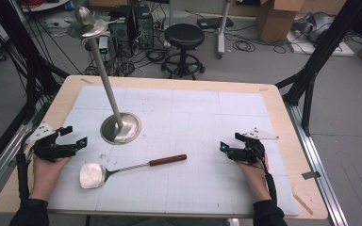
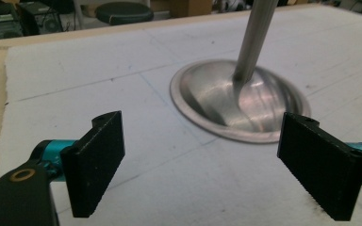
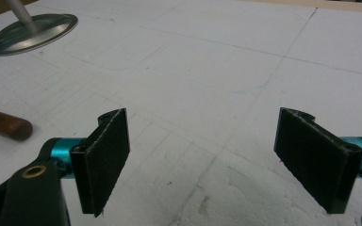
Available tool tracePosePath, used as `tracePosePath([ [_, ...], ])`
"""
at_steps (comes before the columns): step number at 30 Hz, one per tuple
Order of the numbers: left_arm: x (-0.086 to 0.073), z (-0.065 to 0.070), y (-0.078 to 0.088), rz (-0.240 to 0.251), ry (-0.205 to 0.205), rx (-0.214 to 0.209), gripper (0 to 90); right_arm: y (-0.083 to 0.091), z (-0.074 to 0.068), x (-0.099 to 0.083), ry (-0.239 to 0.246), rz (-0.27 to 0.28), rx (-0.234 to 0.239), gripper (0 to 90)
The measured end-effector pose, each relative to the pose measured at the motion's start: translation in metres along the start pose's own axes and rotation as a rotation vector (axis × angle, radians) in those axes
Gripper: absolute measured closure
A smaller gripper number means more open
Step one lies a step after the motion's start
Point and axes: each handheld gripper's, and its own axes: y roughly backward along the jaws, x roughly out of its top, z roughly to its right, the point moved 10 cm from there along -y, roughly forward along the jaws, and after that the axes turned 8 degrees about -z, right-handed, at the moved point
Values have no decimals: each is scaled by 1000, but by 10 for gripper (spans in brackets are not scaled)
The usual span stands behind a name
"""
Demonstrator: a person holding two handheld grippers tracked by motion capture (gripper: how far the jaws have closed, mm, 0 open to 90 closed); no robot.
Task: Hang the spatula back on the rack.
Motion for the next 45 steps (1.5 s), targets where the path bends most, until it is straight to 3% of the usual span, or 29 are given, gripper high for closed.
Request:
tracePosePath([
  [5, 17, 17, 5, 8, -24, -67, 145, 0, 0, 0, -2, -2, 2, 182],
  [8, 26, 30, 5, 0, -17, -137, 144, 0, -1, 0, 1, -5, 3, 187],
  [10, 33, 41, 6, 20, -14, -198, 142, 0, -1, 0, 1, -4, 4, 187],
  [15, 41, 59, 7, 3, -37, -269, 142, 0, -1, -1, 3, -7, 3, 189],
  [19, 45, 73, 5, -18, -89, -294, 144, -1, -1, -1, 9, -9, 0, 189],
  [28, 45, 113, -9, -116, -215, -353, 146, -1, -2, -1, 14, -10, 2, 197],
  [35, 36, 141, -24, -200, -292, -380, 146, -1, -1, -1, 20, -10, -1, 197],
  [45, 18, 165, -42, -313, -367, -389, 148, -1, -2, -1, 22, -14, -1, 199],
])
